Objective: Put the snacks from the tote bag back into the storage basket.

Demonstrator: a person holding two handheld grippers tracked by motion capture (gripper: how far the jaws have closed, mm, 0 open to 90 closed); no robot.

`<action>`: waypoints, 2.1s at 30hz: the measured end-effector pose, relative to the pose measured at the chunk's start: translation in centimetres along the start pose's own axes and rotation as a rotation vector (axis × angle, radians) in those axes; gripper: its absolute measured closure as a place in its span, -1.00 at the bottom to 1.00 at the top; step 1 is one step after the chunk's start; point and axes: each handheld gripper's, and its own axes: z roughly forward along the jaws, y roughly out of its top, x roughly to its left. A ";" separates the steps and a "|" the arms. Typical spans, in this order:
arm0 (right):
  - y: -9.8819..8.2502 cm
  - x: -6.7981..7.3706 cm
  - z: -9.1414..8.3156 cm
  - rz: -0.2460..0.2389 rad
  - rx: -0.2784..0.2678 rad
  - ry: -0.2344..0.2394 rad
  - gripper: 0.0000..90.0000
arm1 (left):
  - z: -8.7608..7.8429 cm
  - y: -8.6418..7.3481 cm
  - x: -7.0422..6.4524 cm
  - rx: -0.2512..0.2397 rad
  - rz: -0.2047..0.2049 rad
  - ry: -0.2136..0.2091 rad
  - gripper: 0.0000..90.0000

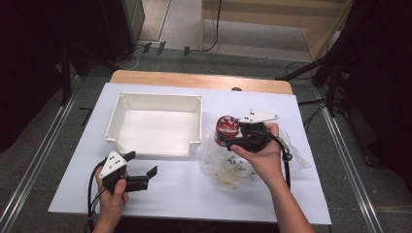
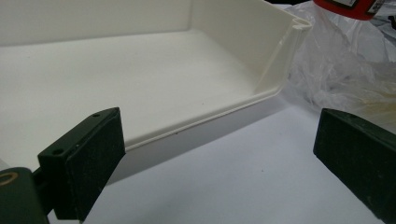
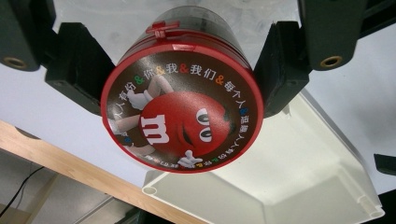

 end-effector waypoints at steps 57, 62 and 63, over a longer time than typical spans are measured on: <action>4.3 2.4 4.6 -0.062 -0.017 0.072 -0.42 | -0.6 0.0 1.3 -0.005 -0.020 0.008 -0.95; 4.5 2.5 4.9 -0.064 -0.020 0.079 -0.42 | -0.5 0.0 1.2 -0.006 -0.021 0.005 -0.95; 4.6 2.6 4.9 -0.061 -0.020 0.078 -0.42 | -0.5 0.0 1.2 -0.003 -0.019 0.005 -0.95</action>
